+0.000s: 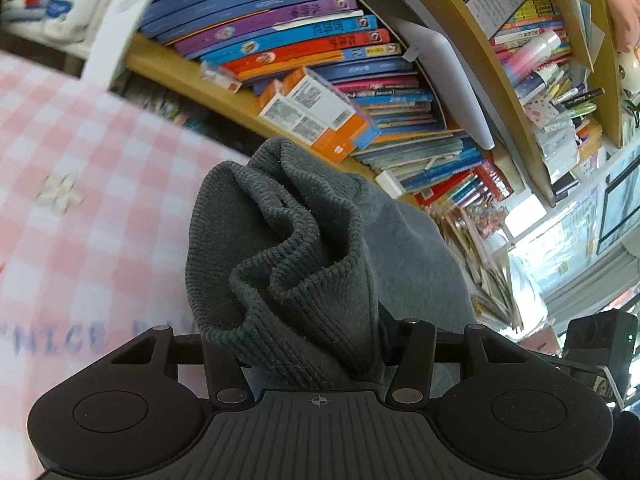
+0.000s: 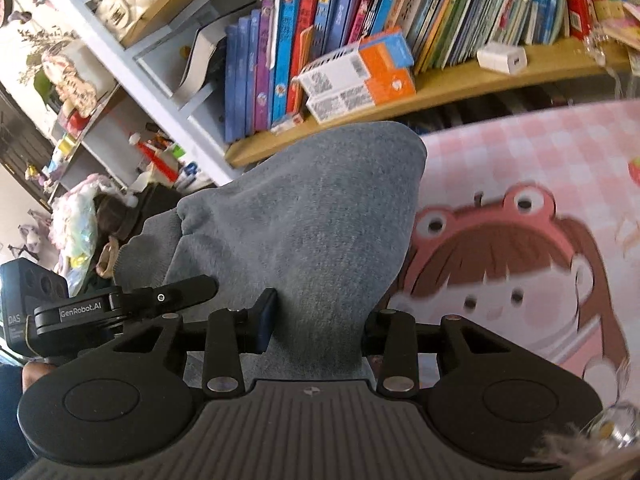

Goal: Fold clothes

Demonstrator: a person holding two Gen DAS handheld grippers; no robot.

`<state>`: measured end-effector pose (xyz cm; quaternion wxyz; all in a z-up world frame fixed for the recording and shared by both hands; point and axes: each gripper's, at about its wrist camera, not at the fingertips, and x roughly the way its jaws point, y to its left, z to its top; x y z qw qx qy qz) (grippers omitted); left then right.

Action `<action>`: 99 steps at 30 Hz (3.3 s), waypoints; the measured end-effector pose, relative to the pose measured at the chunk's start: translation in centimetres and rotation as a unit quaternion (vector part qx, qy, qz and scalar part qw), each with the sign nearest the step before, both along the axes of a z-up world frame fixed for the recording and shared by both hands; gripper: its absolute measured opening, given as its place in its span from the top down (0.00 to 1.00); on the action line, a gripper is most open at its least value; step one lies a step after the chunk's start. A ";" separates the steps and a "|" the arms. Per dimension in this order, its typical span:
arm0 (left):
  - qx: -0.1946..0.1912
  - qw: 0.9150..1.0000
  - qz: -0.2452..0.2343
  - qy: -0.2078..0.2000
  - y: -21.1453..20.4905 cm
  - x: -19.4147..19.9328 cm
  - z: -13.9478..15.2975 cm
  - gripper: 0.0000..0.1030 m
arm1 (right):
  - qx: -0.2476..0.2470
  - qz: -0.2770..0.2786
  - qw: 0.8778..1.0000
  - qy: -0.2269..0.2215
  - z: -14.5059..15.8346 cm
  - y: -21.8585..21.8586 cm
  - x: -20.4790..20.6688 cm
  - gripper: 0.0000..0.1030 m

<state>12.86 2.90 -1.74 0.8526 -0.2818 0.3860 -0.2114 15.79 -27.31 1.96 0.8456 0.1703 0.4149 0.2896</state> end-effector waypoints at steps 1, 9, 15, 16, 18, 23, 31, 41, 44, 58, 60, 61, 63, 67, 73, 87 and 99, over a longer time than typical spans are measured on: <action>0.001 1.000 -0.001 -0.003 -0.2 0.7 0.0 0.51 | 0.000 -0.001 1.000 -0.002 0.0 -0.1 0.7 0.66; 0.001 1.000 -0.002 -0.018 -1.1 5.9 -0.9 0.51 | -0.011 -0.001 1.000 -0.020 -0.4 -0.5 6.5 0.66; 0.001 1.000 0.004 -0.023 -1.7 8.5 -2.0 0.51 | -0.016 0.003 1.000 -0.025 -1.3 -0.7 9.7 0.65; 0.001 1.000 0.005 -0.021 -1.7 8.6 -2.3 0.51 | -0.016 0.006 1.000 -0.026 -1.5 -0.8 10.2 0.65; 0.002 1.000 0.006 -0.017 -1.6 9.0 -2.9 0.51 | -0.016 0.011 0.999 -0.026 -1.9 -0.7 10.9 0.65; 0.003 1.000 0.009 -0.007 -1.6 9.7 -4.4 0.51 | -0.012 0.013 1.000 -0.009 -3.8 -0.7 12.1 0.65; 0.013 0.999 0.032 -0.010 -1.1 9.6 -5.3 0.31 | -0.022 -0.016 1.000 -0.013 -3.9 -1.5 11.1 0.45; 0.028 0.997 0.070 -0.032 0.8 6.3 -3.5 0.22 | -0.034 -0.050 0.998 -0.021 -3.4 -2.4 8.9 0.31; 0.036 0.996 0.075 -0.039 1.2 4.9 -2.6 0.22 | -0.039 -0.057 0.997 -0.026 -2.7 -2.6 7.2 0.30; 0.105 0.990 0.074 -0.061 -0.6 -1.9 1.5 0.19 | -0.069 -0.092 0.992 -0.046 -0.1 -2.3 -1.6 0.25; 0.116 0.989 0.076 -0.058 -1.0 -2.8 1.6 0.19 | -0.082 -0.096 0.991 -0.047 -0.1 -1.9 -2.7 0.24; 0.124 0.988 0.078 -0.055 -1.3 -3.2 1.7 0.19 | -0.088 -0.098 0.990 -0.048 -0.1 -1.7 -3.3 0.23; 0.137 0.986 0.079 -0.055 -1.8 -4.0 1.7 0.18 | -0.101 -0.101 0.989 -0.050 -0.1 -1.3 -4.4 0.23; 0.158 0.983 0.078 -0.061 -2.7 -5.6 1.8 0.18 | -0.132 -0.108 0.984 -0.050 -0.1 -0.6 -6.3 0.20; 0.178 0.979 0.071 -0.067 -3.7 -7.6 2.1 0.18 | -0.161 -0.126 0.976 -0.072 0.2 -0.1 -8.8 0.14; 0.268 0.957 0.070 -0.088 -6.0 -10.3 1.4 0.09 | -0.207 -0.112 0.965 -0.115 -0.3 1.2 -11.7 0.06; 0.263 0.957 0.086 -0.090 -5.6 -10.8 1.9 0.03 | -0.208 -0.114 0.965 -0.116 -0.3 1.1 -11.9 0.03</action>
